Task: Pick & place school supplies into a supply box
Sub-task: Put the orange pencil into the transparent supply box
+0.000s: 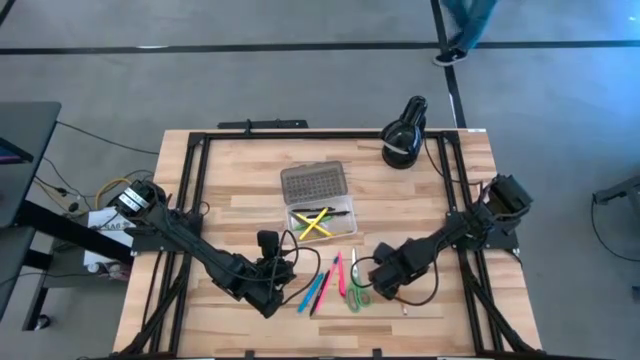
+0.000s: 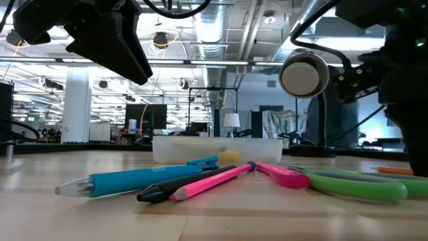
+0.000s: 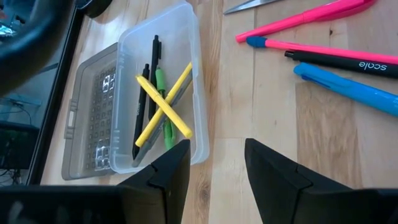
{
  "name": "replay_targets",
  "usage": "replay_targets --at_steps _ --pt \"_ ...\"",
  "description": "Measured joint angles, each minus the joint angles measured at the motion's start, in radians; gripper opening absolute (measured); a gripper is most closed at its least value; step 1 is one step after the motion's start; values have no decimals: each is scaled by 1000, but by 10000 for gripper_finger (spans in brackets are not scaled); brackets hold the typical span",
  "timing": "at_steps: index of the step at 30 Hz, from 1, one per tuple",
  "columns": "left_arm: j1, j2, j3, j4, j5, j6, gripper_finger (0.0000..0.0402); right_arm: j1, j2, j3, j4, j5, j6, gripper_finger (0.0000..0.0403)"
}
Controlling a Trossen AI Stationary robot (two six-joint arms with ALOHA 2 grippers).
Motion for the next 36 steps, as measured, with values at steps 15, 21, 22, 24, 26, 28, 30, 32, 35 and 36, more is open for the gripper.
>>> replay_targets --at_steps 15,21,22,24,26,28,30,32,35,36 --pt "0 0 0 0 -33 8 148 103 1 3 1 -93 171 118" --pt "0 0 0 0 -38 8 148 122 -1 -11 23 -92 177 107" --pt "0 0 0 0 -38 8 148 122 -2 -14 26 -92 176 100" --pt "0 0 0 0 -38 7 148 121 -3 -19 27 -92 172 84" --pt "0 0 0 0 -38 7 148 120 -4 -23 28 -91 165 66" --pt "0 0 0 0 -38 7 148 116 -4 -24 25 -87 155 50" --pt "0 0 0 0 -38 7 148 112 -4 -24 23 -76 133 37" --pt "0 0 0 1 -37 7 148 106 -4 -24 22 -69 107 26" --pt "0 0 0 1 -37 6 148 97 -3 -25 18 -56 81 14" --pt "0 0 0 1 -37 6 148 95 -3 -25 13 -53 72 12"
